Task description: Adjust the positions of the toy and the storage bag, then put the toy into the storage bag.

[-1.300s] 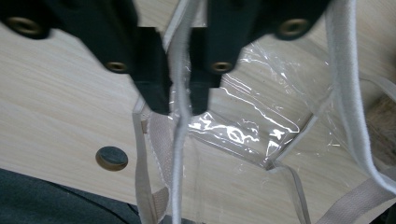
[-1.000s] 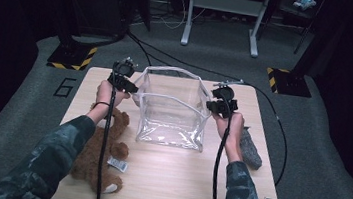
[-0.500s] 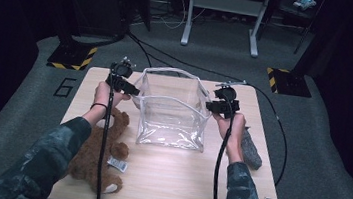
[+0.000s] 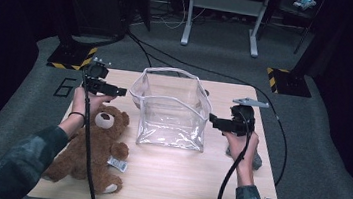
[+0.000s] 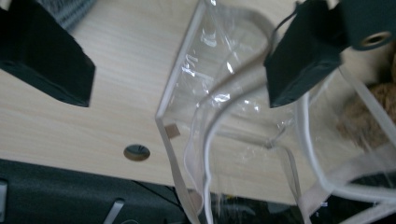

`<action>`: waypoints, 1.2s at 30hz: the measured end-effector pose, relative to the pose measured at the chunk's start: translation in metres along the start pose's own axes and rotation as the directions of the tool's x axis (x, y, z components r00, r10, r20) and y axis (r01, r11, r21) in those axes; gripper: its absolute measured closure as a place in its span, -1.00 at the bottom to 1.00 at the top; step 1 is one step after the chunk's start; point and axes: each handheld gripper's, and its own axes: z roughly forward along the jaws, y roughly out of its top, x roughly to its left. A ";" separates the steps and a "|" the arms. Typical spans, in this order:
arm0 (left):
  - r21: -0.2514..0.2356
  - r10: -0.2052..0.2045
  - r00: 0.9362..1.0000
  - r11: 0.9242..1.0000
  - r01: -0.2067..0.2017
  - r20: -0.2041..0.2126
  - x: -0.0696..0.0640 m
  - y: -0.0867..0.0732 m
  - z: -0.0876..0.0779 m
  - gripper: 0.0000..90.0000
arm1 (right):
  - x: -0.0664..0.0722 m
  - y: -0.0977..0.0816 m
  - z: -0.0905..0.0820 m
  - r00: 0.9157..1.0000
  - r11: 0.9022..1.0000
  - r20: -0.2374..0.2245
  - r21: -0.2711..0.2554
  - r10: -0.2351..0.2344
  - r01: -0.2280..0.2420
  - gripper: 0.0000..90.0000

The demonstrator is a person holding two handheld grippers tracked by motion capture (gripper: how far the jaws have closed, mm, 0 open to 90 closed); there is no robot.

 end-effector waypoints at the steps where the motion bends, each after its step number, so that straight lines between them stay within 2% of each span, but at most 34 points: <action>1: 0.000 0.000 1.000 1.000 0.000 0.000 0.000 0.000 0.000 -0.90 | 0.000 0.000 0.000 1.000 1.000 0.000 0.000 0.000 0.000 -0.86; 3: -0.012 -0.019 1.000 1.000 0.019 0.006 0.003 -0.007 -0.004 -0.92 | 0.002 -0.010 -0.005 1.000 1.000 0.015 0.016 -0.009 0.009 -0.92; 8: -0.009 -0.018 1.000 1.000 0.018 0.001 0.006 -0.020 -0.012 -1.00 | 0.004 -0.040 -0.023 1.000 1.000 0.007 -0.002 -0.021 0.021 -1.00; 9: -0.009 -0.013 1.000 1.000 0.013 0.006 0.005 -0.022 -0.014 -1.00 | 0.004 -0.040 -0.023 1.000 1.000 0.007 -0.002 -0.021 0.021 -1.00; 14: -0.020 0.004 1.000 1.000 -0.004 0.018 0.000 -0.033 -0.021 -1.00 | 0.007 -0.072 -0.026 1.000 1.000 0.004 0.003 -0.031 0.031 -1.00; 15: -0.021 0.005 1.000 1.000 -0.005 0.023 0.000 -0.035 -0.022 -1.00 | 0.007 -0.085 -0.024 1.000 1.000 -0.002 -0.003 -0.027 0.027 -1.00; 16: -0.022 0.009 1.000 1.000 -0.008 0.020 -0.001 -0.037 -0.023 -1.00 | 0.007 -0.085 -0.024 1.000 1.000 -0.002 -0.003 -0.027 0.027 -1.00; 18: -0.031 0.009 1.000 0.999 -0.009 0.019 -0.002 -0.040 -0.025 -1.00 | 0.008 -0.099 -0.018 1.000 1.000 -0.009 0.014 -0.016 0.016 -1.00; 21: -0.040 0.014 1.000 0.999 -0.013 0.020 -0.002 -0.045 -0.028 -1.00 | 0.008 -0.121 -0.005 1.000 0.998 -0.003 0.056 -0.023 0.023 -1.00; 22: -0.041 0.013 1.000 0.999 -0.012 0.017 -0.003 -0.047 -0.029 -1.00 | 0.008 -0.132 0.002 1.000 0.996 0.011 0.082 -0.024 0.023 -1.00; 25: -0.051 0.013 1.000 0.999 -0.012 0.017 -0.002 -0.053 -0.031 -1.00 | 0.006 -0.141 0.007 0.999 0.996 0.019 0.090 -0.028 0.026 -1.00; 28: -0.042 0.003 1.000 0.999 -0.003 0.008 -0.001 -0.060 -0.031 -1.00 | 0.004 -0.154 0.011 1.000 0.995 0.025 0.103 0.001 -0.003 -1.00; 29: -0.043 0.005 1.000 0.999 -0.005 0.006 -0.001 -0.063 -0.030 -1.00 | 0.003 -0.163 0.014 0.999 0.995 0.032 0.102 0.002 -0.005 -1.00; 31: -0.044 -0.001 1.000 0.999 0.001 -0.004 -0.001 -0.070 -0.028 -1.00 | 0.003 -0.166 0.015 0.999 0.994 0.042 0.107 -0.002 -0.003 -1.00; 32: -0.032 -0.001 1.000 0.999 0.001 -0.002 -0.001 -0.073 -0.027 -1.00 | 0.003 -0.170 0.015 0.999 0.993 0.054 0.114 0.000 -0.006 -1.00; 33: -0.030 -0.005 1.000 1.000 0.005 -0.001 -0.001 -0.077 -0.026 -1.00 | 0.003 -0.176 0.017 0.997 0.992 0.070 0.128 -0.019 0.010 -1.00; 36: -0.008 -0.007 1.000 1.000 0.007 -0.013 -0.001 -0.086 -0.021 -1.00 | 0.003 -0.180 0.019 0.997 0.992 0.071 0.127 -0.015 0.006 -1.00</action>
